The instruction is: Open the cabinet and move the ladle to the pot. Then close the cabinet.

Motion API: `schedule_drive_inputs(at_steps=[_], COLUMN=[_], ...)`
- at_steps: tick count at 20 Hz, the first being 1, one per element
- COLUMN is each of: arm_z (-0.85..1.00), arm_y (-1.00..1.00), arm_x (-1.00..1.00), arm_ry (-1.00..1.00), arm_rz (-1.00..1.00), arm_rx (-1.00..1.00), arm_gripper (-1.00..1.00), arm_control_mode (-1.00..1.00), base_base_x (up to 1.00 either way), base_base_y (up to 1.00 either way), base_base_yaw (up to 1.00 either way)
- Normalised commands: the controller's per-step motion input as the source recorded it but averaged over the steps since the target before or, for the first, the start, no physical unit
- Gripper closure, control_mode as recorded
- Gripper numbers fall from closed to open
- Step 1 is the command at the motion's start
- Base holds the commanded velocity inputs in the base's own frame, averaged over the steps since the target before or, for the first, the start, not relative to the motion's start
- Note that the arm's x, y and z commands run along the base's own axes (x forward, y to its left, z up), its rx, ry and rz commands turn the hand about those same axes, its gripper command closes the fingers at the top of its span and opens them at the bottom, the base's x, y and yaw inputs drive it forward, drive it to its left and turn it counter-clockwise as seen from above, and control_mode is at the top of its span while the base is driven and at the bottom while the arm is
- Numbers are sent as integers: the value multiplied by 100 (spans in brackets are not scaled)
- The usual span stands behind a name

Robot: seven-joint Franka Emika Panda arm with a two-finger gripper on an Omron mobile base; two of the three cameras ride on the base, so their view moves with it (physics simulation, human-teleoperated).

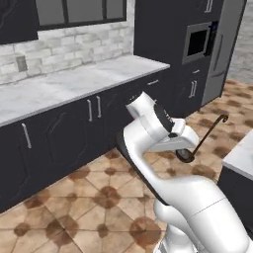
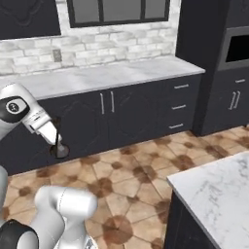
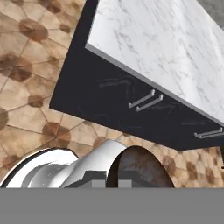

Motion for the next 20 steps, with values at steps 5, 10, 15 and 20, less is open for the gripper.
schedule_drive_inputs(at_steps=[5,10,15,20], arm_z=[0,0,0,0], arm_y=[0,0,0,0], arm_x=[0,0,0,0], arm_ry=[0,0,0,0], arm_rz=[0,0,0,0], arm_rx=[0,0,0,0], arm_gripper=[100,100,100,100], arm_control_mode=[100,100,100,100], base_base_x=[63,70,81,82], base_base_y=[26,34,38,19], base_base_yaw=[-45,-48,-45,-42])
